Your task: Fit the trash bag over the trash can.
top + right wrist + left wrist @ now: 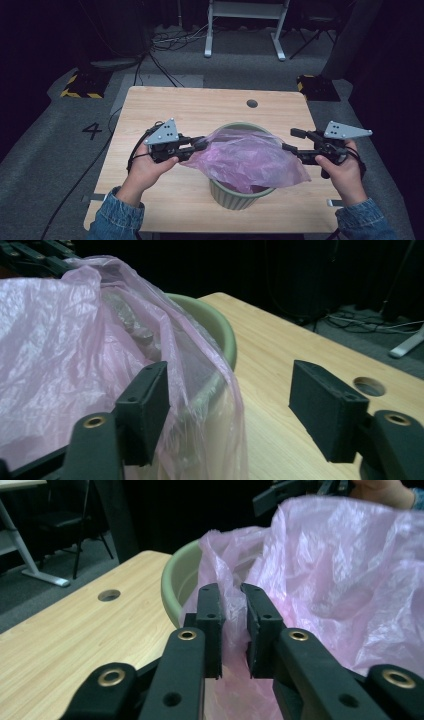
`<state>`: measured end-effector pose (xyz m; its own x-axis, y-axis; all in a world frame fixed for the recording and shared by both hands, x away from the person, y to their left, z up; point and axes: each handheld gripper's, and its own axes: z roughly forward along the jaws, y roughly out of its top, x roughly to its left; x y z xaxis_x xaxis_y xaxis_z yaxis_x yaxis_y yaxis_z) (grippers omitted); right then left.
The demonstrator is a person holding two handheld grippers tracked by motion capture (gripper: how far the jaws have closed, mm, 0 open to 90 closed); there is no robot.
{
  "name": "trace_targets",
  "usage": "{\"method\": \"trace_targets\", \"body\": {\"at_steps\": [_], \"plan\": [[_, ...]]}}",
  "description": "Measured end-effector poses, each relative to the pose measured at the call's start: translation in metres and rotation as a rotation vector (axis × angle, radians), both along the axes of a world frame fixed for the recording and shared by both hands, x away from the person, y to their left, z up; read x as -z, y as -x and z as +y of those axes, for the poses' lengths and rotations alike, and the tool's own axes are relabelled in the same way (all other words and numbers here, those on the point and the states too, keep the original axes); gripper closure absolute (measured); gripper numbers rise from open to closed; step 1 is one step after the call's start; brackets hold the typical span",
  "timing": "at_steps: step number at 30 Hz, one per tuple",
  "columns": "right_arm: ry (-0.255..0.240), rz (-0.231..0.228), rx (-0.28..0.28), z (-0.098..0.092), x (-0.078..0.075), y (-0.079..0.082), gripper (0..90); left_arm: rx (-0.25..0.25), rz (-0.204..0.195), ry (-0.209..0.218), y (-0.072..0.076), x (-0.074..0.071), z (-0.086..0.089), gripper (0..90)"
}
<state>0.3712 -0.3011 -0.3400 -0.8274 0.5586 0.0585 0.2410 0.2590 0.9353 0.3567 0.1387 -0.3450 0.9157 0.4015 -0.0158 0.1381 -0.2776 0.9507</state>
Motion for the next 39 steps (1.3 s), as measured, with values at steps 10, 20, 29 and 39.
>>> {"method": "trace_targets", "body": {"at_steps": [10,20,29,39], "plan": [[0.022,0.029,-0.074,0.006,-0.003,0.006,88.1,-0.011,-0.002,0.007,-0.002,0.002,0.0,84.3],[0.045,-0.045,0.015,0.007,-0.015,-0.004,90.0,-0.125,0.006,0.028,-0.027,0.002,0.002,86.9],[0.116,0.016,0.101,0.013,0.005,-0.031,90.0,-0.169,0.131,-0.041,-0.057,0.033,-0.006,87.0],[0.163,0.118,0.118,0.008,0.033,-0.039,90.0,-0.14,0.229,-0.14,-0.06,0.065,-0.015,88.7]]}}
